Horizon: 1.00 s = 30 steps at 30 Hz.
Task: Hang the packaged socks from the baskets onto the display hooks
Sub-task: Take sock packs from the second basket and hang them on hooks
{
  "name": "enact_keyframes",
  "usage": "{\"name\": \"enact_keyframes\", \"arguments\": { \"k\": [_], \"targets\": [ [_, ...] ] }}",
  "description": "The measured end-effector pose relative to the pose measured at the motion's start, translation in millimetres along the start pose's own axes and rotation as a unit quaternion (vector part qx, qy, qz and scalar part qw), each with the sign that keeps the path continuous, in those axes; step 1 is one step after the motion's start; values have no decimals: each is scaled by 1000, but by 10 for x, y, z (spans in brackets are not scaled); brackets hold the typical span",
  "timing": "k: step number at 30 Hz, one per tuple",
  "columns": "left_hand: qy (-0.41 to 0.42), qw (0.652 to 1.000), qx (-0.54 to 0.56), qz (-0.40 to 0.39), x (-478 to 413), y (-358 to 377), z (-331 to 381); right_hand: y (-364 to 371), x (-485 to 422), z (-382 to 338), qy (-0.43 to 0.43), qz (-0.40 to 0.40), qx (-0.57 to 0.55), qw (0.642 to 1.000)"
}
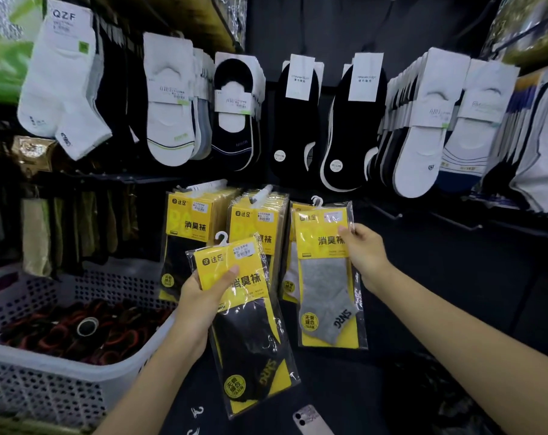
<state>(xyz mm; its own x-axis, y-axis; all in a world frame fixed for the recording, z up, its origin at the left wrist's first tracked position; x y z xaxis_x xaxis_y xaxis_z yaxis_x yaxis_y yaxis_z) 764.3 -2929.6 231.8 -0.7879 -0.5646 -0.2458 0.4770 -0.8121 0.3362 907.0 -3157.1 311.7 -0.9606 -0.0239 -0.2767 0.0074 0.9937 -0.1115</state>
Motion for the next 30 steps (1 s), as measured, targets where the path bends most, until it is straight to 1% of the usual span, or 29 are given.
{"name": "enact_keyframes", "arguments": {
  "k": [4,7,9,11,12,14,16,18,19,20,22,23,25,28,30],
  "targets": [
    [-9,1000,-4,0,5,-17,-29,113,-115,117,32,21,19,999],
    [-14,1000,-7,-1,5,-26,-43,95,-138,233,61,59,9,996],
    [-15,1000,-8,-3,2,-29,-55,48,-100,279,49,97,46,993],
    [-18,1000,-8,-7,1,-21,-64,31,7,280,5,114,98,989],
    [-18,1000,-9,-10,1,-12,-76,49,78,285,-11,102,98,990],
    [-16,1000,-12,-16,11,20,-101,144,263,313,-17,35,62,997],
    [-15,1000,-12,-21,24,56,-129,318,509,331,4,-71,34,997],
    [-11,999,-16,-36,43,121,-156,487,755,360,27,-175,3,984],
    [-6,999,-21,-42,54,155,-159,555,857,376,30,-211,-4,977],
    [0,999,-22,-48,63,186,-163,605,937,392,21,-234,0,972],
    [9,998,-18,-56,79,247,-160,649,1029,408,-3,-247,-4,969],
    [16,998,-18,-64,86,283,-149,633,1039,403,-7,-236,-17,972],
    [27,994,-15,-103,101,368,-142,542,1003,375,-8,-189,-59,980],
    [-2,980,-38,-194,174,517,-182,315,866,322,1,-77,-125,989],
    [-24,967,-61,-247,252,631,-213,166,759,303,21,-10,-140,990]
  ]
}}
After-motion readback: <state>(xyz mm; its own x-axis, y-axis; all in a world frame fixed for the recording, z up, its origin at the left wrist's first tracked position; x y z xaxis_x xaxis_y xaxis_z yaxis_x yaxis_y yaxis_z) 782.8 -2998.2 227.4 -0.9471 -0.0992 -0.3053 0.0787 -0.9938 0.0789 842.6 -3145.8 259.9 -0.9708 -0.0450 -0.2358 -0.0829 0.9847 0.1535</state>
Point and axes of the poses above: each hand's wrist, its own x-axis away from the middle knuckle, its own y-axis out of the palm, z = x × y, the point moved 4 cm from there along -x, towards the middle knuckle, and after that the axes turned 4 degrees about y, right-handed, at the moved point
